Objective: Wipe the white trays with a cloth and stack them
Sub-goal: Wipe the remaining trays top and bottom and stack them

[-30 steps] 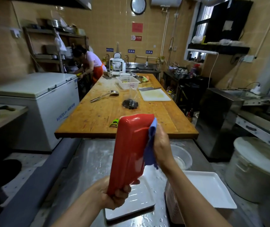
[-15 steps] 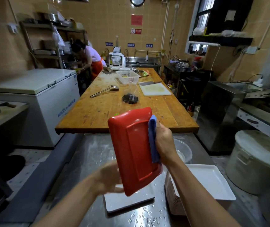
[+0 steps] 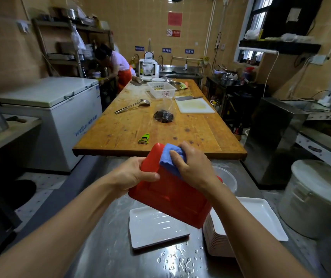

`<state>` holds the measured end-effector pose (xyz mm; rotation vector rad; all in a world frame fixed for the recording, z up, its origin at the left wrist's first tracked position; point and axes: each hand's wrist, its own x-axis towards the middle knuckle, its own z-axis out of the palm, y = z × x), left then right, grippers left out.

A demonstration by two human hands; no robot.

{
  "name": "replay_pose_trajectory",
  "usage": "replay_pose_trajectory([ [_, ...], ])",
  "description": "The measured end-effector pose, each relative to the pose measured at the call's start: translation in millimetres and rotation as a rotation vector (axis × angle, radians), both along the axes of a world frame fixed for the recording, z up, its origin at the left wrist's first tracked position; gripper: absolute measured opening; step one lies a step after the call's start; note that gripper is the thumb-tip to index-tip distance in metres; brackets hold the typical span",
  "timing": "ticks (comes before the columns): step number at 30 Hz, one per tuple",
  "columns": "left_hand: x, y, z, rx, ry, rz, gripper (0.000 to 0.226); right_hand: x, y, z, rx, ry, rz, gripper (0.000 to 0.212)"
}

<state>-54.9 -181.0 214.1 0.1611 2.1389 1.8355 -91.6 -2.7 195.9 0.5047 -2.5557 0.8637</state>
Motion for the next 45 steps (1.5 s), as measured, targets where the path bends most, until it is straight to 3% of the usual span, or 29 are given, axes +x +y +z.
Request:
replay_pose_trajectory([
  [8,9.1,-3.5,-17.0,0.248,-0.051,0.132,0.035,6.8,-5.4,-0.5,0.138,0.054,0.008,0.019],
  [11,12.4,-16.8,-26.3,0.338,-0.107,0.185,0.039,3.9,17.6,-10.8,0.171,-0.026,-0.038,0.021],
  [16,11.4,-28.5,-41.4,0.46,-0.146,0.245,0.039,4.4,41.4,-20.9,-0.038,-0.154,-0.017,0.026],
  [20,4.7,-28.1,-56.3,0.572,-0.218,0.333,0.019,9.2,37.5,-17.4,-0.123,-0.112,0.057,0.035],
  [26,-1.5,-25.6,-67.1,0.666,-0.314,0.485,0.01,27.7,35.5,-39.1,-0.102,-0.104,0.098,0.043],
  [35,-3.2,-2.3,-67.5,0.789,-0.291,0.545,0.012,42.1,24.7,-70.3,-0.071,0.115,-0.03,0.05],
  [39,-1.3,10.9,-63.0,0.848,-0.231,0.583,0.024,50.8,-0.9,-77.4,0.027,0.164,0.027,0.056],
  [45,4.5,8.7,-70.1,0.921,-0.228,0.54,0.02,65.6,-44.0,-82.6,0.115,0.172,0.109,0.048],
])
